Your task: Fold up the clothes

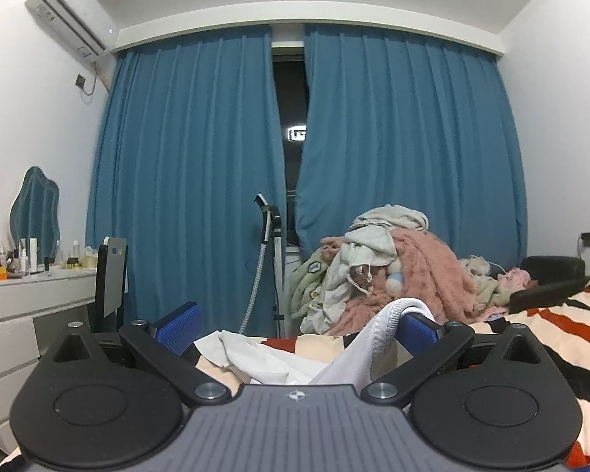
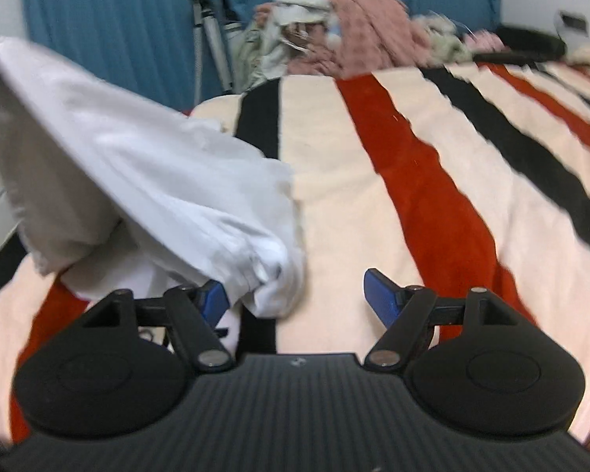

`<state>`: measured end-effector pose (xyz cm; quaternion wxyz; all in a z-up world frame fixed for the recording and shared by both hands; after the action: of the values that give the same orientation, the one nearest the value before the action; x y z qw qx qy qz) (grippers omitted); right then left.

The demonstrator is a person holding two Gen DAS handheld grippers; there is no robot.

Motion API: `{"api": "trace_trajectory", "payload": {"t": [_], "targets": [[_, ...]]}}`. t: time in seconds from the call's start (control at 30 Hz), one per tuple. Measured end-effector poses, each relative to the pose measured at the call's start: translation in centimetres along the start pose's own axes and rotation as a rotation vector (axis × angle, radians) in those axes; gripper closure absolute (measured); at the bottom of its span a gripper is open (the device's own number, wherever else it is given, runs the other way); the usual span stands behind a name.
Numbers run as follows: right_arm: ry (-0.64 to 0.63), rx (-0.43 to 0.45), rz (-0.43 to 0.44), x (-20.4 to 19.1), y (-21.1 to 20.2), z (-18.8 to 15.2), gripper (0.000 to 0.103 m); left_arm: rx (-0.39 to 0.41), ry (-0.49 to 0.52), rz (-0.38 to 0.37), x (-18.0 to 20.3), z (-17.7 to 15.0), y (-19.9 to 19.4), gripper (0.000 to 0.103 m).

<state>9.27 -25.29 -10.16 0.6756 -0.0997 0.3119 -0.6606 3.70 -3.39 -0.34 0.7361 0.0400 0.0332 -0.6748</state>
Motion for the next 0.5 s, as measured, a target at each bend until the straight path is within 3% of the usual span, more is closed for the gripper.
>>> {"api": "trace_trajectory", "payload": {"t": [0.07,0.17,0.3,0.4,0.5], "targets": [[0.069,0.027,-0.009,1.0,-0.1,0.3,0.029,-0.005,-0.024,0.008,-0.5,0.1,0.0,0.0],[0.095,0.185,-0.054,1.7,-2.4,2.3,0.029,-0.017,-0.07,0.012,-1.6,0.5,0.1,0.0],[-0.01,0.43,-0.072,0.3,-6.2,7.2,0.029,-0.044,-0.179,-0.004,-3.6,0.7,0.3,0.0],[-0.115,0.528,-0.061,-1.3,-7.8,9.9,0.029,-0.082,-0.238,-0.025,-5.1,0.5,0.5,0.0],[-0.208,0.543,-0.04,-2.6,-8.1,10.4,0.029,-0.147,-0.269,-0.048,-5.8,-0.4,0.8,0.0]]}}
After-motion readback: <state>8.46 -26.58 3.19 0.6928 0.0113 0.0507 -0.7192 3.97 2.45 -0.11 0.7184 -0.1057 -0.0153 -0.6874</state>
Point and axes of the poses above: each gripper's, at about its wrist camera, not at the fingertips, and y roughly the way its jaws point, x to its right, z to its top, the point moved 4 cm from there along y, roughly the way its jaws point, and after that the axes turned 4 degrees about y, right-handed, at the moved point
